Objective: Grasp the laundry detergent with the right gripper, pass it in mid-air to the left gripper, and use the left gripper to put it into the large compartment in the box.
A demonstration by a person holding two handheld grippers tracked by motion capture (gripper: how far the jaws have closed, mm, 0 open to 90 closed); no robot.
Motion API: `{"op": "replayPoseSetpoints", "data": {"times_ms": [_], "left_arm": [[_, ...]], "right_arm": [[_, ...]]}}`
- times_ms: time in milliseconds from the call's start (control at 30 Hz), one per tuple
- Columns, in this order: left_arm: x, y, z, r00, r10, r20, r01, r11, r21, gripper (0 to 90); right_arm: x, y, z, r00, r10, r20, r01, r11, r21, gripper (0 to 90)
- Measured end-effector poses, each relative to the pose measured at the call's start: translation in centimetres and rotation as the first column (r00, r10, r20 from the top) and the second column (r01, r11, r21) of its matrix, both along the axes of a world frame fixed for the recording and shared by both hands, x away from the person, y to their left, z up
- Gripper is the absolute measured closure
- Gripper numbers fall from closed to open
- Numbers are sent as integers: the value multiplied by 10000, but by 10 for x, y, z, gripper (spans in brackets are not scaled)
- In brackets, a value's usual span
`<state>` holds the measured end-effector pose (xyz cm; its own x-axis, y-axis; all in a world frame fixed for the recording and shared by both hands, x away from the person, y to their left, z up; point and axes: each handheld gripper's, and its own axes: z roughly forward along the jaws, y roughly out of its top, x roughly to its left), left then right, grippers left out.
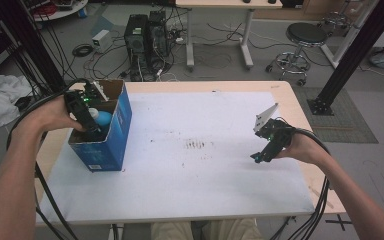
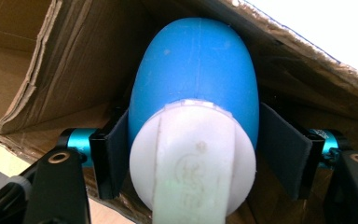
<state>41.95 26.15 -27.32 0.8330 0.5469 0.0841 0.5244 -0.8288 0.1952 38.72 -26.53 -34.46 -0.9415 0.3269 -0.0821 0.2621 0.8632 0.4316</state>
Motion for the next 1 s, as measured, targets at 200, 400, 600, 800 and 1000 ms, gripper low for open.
{"op": "replayPoseSetpoints", "data": {"times_ms": [200, 400, 600, 800, 1000], "left_arm": [[-1, 0, 3, 10000, -10, 30, 10, 10000, 65, 277], [-1, 0, 7, 10000, 20, 71, -20, 10000, 38, 254], [-3, 0, 11, 9999, 22, 102, -23, 9999, 98, 231], [-5, -2, 25, 9991, -60, 429, 50, 9997, 230, 217], [-3, -2, 37, 9979, 45, 647, -78, 9987, 509, 209]], "right_arm": [[1, 0, 0, 10000, 19, -3, -19, 10000, -11, 128], [0, 1, 0, 10000, -17, 0, 17, 10000, -10, 128], [0, 0, 0, 10000, 0, 19, 0, 10000, -4, 128], [0, 0, 0, 10000, -3, 22, 3, 10000, -8, 128], [-1, 1, 0, 10000, -18, 49, 18, 10000, -61, 128]]}}
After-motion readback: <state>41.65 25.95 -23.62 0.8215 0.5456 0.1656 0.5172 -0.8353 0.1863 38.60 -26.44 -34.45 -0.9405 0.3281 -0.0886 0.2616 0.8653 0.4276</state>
